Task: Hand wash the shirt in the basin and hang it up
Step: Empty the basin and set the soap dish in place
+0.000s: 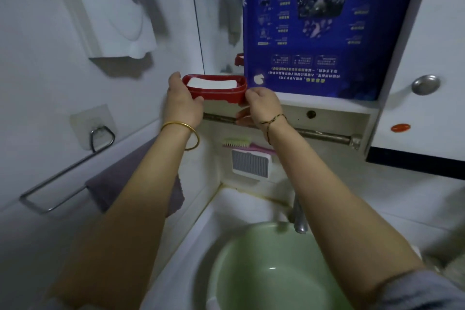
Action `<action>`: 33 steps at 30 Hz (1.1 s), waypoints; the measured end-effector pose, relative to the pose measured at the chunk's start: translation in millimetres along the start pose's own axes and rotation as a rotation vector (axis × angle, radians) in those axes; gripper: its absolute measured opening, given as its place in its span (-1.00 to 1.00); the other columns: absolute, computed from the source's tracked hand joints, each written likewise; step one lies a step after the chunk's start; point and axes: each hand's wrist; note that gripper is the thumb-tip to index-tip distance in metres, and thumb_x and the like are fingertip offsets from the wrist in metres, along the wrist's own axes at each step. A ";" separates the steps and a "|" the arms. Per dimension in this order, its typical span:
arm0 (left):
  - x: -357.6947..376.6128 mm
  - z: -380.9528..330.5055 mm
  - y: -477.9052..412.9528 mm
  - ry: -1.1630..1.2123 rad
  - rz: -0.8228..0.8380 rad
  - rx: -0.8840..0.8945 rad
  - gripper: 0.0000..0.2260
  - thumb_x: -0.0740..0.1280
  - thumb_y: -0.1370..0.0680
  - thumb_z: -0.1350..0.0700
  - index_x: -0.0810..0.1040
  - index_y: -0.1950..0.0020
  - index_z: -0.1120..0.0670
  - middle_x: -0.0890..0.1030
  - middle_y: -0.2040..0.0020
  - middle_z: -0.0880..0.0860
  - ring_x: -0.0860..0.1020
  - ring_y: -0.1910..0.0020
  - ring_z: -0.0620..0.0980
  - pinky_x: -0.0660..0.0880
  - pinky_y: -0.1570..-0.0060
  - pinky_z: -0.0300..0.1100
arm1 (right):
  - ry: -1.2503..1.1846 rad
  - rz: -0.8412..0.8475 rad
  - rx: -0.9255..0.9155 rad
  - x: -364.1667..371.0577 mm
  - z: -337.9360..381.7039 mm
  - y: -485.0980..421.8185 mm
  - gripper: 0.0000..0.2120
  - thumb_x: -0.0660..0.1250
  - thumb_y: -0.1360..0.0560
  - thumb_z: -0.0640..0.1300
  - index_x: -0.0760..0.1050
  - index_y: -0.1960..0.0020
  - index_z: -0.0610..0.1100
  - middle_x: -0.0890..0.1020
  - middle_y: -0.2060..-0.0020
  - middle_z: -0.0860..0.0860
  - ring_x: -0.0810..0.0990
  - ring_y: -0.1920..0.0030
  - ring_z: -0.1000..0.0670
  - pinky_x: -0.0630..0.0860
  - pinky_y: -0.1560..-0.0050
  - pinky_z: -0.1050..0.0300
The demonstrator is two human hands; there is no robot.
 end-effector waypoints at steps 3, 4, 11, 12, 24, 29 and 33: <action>3.2 0.7 -7.3 -0.043 -0.039 -0.035 -0.42 0.27 -0.57 0.24 0.06 -0.51 0.16 0.28 -0.43 0.17 0.34 -0.38 0.12 0.25 -0.35 -0.15 | -0.004 0.062 -0.004 2.7 -3.8 -6.9 -0.80 0.13 -0.60 -0.20 0.46 -0.10 -0.27 0.53 0.19 -0.09 0.56 0.31 -0.02 0.63 0.17 -0.01; 4.9 0.3 -9.0 -0.060 -0.059 -0.053 -0.43 0.28 -0.57 0.23 0.08 -0.51 0.15 0.25 -0.43 0.17 0.34 -0.37 0.13 0.26 -0.35 -0.14 | 0.016 0.064 -0.019 3.0 -5.8 -9.0 -0.82 0.16 -0.59 -0.20 0.46 -0.10 -0.26 0.55 0.19 -0.08 0.57 0.31 -0.02 0.64 0.18 -0.01; 25.5 0.7 -18.9 -0.079 -0.154 -0.132 -0.51 0.26 -0.57 0.26 0.17 -0.46 0.17 0.27 -0.40 0.17 0.35 -0.35 0.12 0.28 -0.30 -0.18 | 0.313 -0.111 -0.137 16.5 -22.3 -34.8 -0.79 0.30 -0.54 -0.06 0.48 -0.07 -0.18 0.61 0.04 -0.06 0.63 0.05 -0.06 0.60 -0.02 -0.03; 27.7 2.1 -21.4 -0.069 -0.167 -0.139 -0.52 0.26 -0.57 0.27 0.18 -0.45 0.19 0.29 -0.39 0.17 0.35 -0.34 0.12 0.29 -0.31 -0.17 | 0.369 -0.139 -0.142 18.2 -23.5 -36.7 -0.79 0.29 -0.54 -0.04 0.48 -0.06 -0.17 0.61 0.04 -0.05 0.62 0.03 -0.04 0.58 -0.03 0.04; 52.6 4.7 -6.9 -0.133 -0.107 -0.002 -0.64 0.23 -0.54 0.32 0.32 -0.33 0.25 0.32 -0.34 0.19 0.40 -0.27 0.11 0.31 -0.23 -0.20 | 0.615 -0.276 -0.127 24.2 -18.6 -40.9 -0.77 0.22 -0.58 0.01 0.43 -0.10 -0.13 0.60 0.08 -0.03 0.59 0.11 0.00 0.50 0.18 0.11; 66.4 6.7 -3.4 -0.299 0.048 0.083 -0.45 0.19 -0.50 0.38 0.17 -0.49 0.20 0.12 -0.51 0.21 0.12 -0.49 0.15 0.08 -0.48 -0.04 | 0.634 -0.208 -0.164 22.2 -23.0 -42.0 -0.86 0.17 -0.60 -0.11 0.49 -0.03 -0.12 0.61 0.11 -0.04 0.59 0.11 -0.04 0.56 0.10 0.04; 71.1 2.4 -3.1 -0.412 0.140 0.023 -0.33 0.19 -0.53 0.35 -0.06 -0.55 0.13 -0.11 -0.56 0.15 -0.05 -0.52 0.16 0.01 -0.49 -0.01 | 0.615 -0.140 -0.181 17.9 -26.8 -38.1 -0.84 0.14 -0.60 -0.15 0.48 -0.06 -0.12 0.60 0.10 -0.06 0.59 0.09 -0.07 0.58 0.03 -0.02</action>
Point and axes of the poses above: each hand's wrist, its own y-axis away from the middle knuckle, its own x-axis out of the palm, z = x × y
